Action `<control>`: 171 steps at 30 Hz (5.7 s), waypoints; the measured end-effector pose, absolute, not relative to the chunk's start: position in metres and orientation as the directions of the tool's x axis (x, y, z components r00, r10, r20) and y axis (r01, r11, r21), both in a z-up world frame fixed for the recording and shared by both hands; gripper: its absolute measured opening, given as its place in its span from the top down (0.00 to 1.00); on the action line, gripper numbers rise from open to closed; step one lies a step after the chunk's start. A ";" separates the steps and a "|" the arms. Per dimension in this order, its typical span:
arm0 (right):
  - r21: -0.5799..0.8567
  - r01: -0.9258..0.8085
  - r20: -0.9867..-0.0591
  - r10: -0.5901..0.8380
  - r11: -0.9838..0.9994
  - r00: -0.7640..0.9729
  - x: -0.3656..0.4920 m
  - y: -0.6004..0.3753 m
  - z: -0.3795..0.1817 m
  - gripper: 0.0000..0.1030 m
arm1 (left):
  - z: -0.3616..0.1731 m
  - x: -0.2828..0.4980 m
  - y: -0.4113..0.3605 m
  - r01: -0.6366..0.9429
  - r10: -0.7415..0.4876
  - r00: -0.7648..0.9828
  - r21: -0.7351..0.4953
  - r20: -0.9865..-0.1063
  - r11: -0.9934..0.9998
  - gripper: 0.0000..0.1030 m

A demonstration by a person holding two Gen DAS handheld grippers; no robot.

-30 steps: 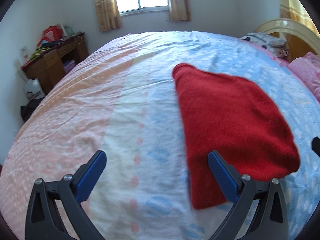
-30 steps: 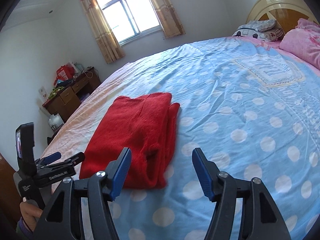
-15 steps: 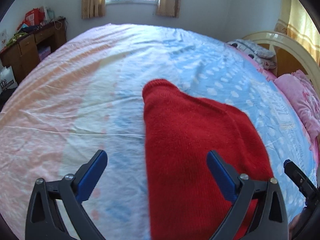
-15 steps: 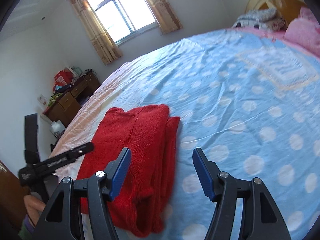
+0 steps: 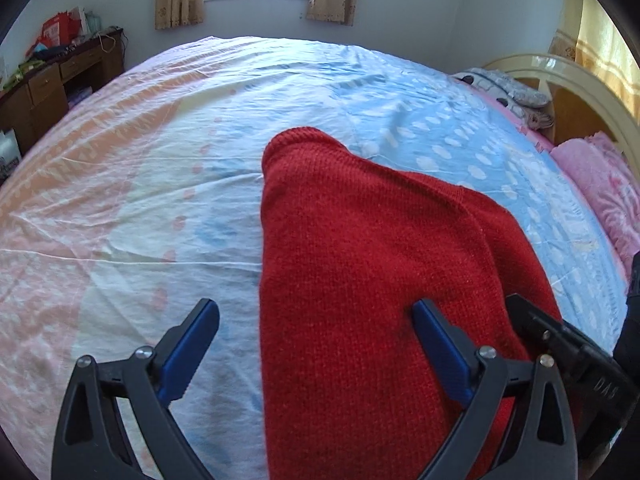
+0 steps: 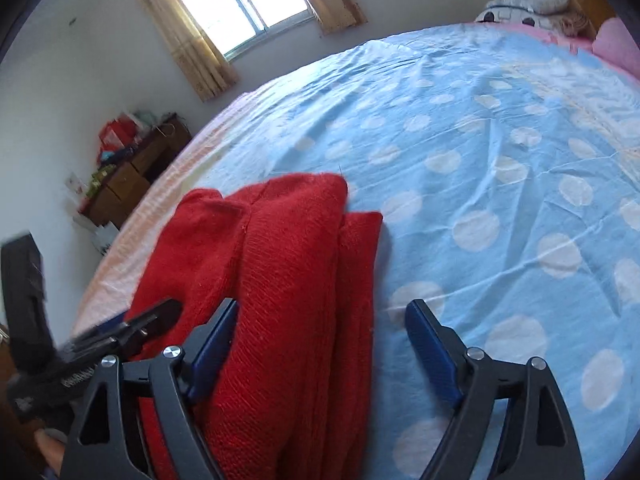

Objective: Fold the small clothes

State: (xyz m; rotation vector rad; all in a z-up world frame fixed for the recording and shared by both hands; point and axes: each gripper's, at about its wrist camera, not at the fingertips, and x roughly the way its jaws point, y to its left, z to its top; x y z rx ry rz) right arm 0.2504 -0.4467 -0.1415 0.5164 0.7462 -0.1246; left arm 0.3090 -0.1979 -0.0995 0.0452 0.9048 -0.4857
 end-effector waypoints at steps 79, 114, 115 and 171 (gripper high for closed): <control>0.632 0.189 -0.610 0.332 0.751 0.719 0.107 -0.399 -0.149 0.34 | -0.102 0.197 -0.176 0.457 -0.476 0.320 -0.306 -0.819 0.835 0.00; 0.291 0.024 -0.583 0.158 0.956 0.797 0.103 -0.241 -0.064 0.59 | -0.039 0.154 -0.082 0.345 -0.386 0.602 -0.209 -0.699 0.915 0.62; 0.295 0.019 -0.582 0.164 0.955 0.796 0.105 -0.236 -0.064 0.59 | -0.039 0.154 -0.080 0.338 -0.382 0.605 -0.209 -0.698 0.917 0.62; 0.278 -0.085 -0.615 0.245 0.957 0.750 0.161 -0.165 -0.072 0.59 | -0.051 0.178 -0.009 0.198 -0.336 0.621 -0.273 -0.708 0.941 0.62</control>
